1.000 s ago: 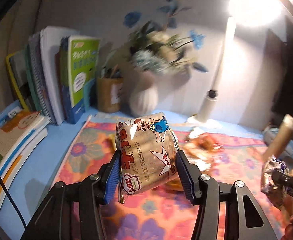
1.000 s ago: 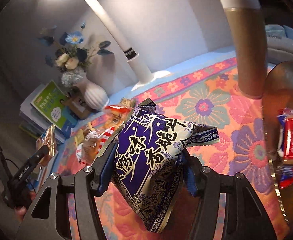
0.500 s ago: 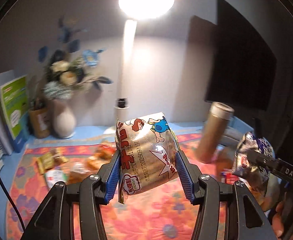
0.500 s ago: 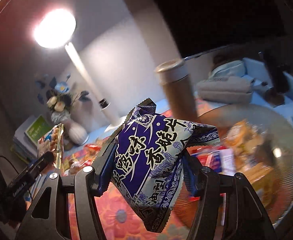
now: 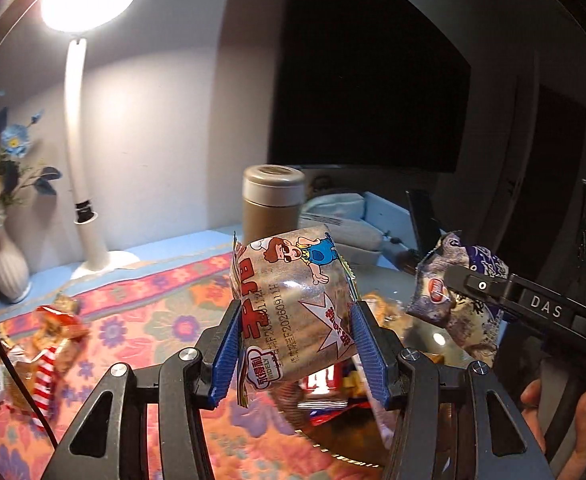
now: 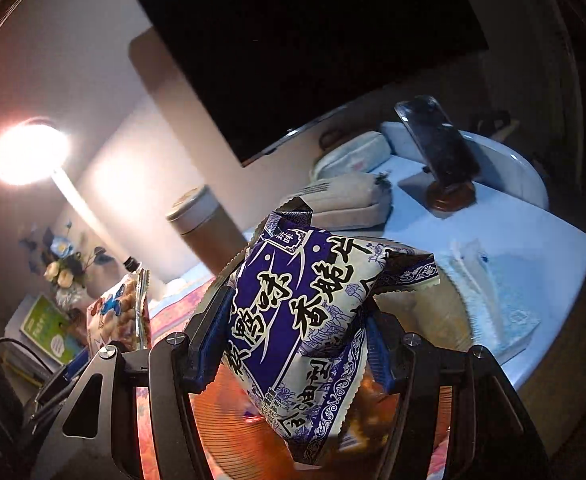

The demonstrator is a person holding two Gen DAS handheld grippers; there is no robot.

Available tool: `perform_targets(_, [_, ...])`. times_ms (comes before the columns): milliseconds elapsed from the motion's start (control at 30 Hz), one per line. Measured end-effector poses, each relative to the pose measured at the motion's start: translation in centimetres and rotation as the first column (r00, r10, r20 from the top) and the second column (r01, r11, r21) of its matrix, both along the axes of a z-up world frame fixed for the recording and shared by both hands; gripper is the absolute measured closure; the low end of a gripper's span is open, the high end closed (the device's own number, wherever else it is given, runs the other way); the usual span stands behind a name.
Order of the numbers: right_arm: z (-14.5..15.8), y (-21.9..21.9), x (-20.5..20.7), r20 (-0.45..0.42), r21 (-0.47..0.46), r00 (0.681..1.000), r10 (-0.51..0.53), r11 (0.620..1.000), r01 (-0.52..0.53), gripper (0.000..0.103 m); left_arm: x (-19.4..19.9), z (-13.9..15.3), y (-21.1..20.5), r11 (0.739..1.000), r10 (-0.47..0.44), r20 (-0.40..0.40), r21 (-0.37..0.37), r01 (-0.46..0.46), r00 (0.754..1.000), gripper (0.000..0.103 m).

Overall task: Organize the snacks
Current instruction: 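Carry both bags over the glass bowl and open both tools, then move both tools back over the remaining snacks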

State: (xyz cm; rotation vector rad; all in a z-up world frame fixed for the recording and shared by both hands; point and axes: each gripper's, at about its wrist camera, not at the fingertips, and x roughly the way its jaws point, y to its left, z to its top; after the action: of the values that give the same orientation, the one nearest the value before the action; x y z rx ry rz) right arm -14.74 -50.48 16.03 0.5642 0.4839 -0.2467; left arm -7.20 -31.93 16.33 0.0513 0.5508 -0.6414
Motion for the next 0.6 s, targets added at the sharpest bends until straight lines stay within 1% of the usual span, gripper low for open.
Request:
perform_targets(133, [-0.6,-1.4,-0.2,-0.006,0.024,1.000,-0.009,1.000,0.009,0.044,-0.1,-0.6,-2.0,0.999,-0.035,-0.017,0.010,0.035,0.999,0.051])
perform_targets(233, [-0.7,-2.1,-0.2,-0.009,0.027,1.000,0.000,1.000,0.000,0.041,-0.1,-1.1,-3.3,0.998,-0.063,-0.034,0.014,0.064,0.997,0.050])
perform_targets(267, [-0.8,-2.2,-0.1,-0.018,0.029,1.000,0.006,1.000,-0.005,0.032,0.1,-1.3,-3.7,0.997,-0.077,-0.044,0.015,0.078,0.996,0.047])
perform_targets(300, [-0.9,-2.4,0.0,-0.026,0.029,1.000,0.007,1.000,-0.007,0.025,0.2,-1.5,-4.0,0.997,-0.077,-0.054,0.024,0.079,0.996,0.041])
perform_targets(433, [-0.9,-3.0,-0.8,-0.031,0.008,0.999,-0.029,1.000,0.029,0.025,0.6,-2.3,-4.0,0.998,-0.052,-0.059,0.037,0.054,0.997,0.040])
perform_targets(600, [-0.2,-2.8,-1.4,-0.026,-0.034,0.998,-0.062,0.998,0.061,0.025,1.3,-2.5,-2.2,1.000,-0.020,-0.075,0.019,0.021,0.997,0.040])
